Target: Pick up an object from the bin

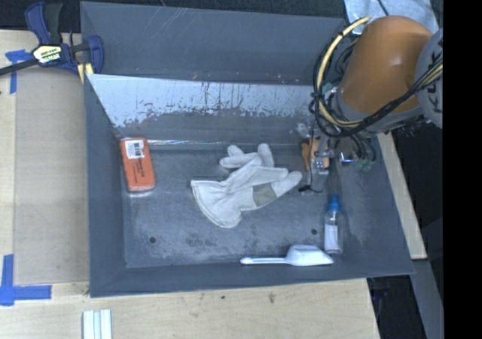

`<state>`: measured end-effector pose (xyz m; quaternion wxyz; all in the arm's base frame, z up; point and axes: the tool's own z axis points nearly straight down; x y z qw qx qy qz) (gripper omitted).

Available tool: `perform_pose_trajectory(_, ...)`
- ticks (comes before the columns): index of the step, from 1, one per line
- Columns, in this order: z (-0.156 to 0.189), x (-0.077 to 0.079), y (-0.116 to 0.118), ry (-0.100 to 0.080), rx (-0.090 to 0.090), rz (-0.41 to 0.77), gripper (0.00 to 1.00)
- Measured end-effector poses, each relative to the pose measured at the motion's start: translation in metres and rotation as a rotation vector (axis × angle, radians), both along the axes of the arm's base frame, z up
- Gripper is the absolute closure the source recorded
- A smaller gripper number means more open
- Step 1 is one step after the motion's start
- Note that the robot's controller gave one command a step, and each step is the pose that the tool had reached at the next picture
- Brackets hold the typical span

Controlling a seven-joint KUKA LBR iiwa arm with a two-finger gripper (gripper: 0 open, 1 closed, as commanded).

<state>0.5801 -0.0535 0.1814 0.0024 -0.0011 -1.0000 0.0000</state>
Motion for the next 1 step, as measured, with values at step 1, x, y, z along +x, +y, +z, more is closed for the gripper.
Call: perform_pose_trajectory(1,0.0050,0.0017,0.0002,-0.009,-0.001,0.001,0.00)
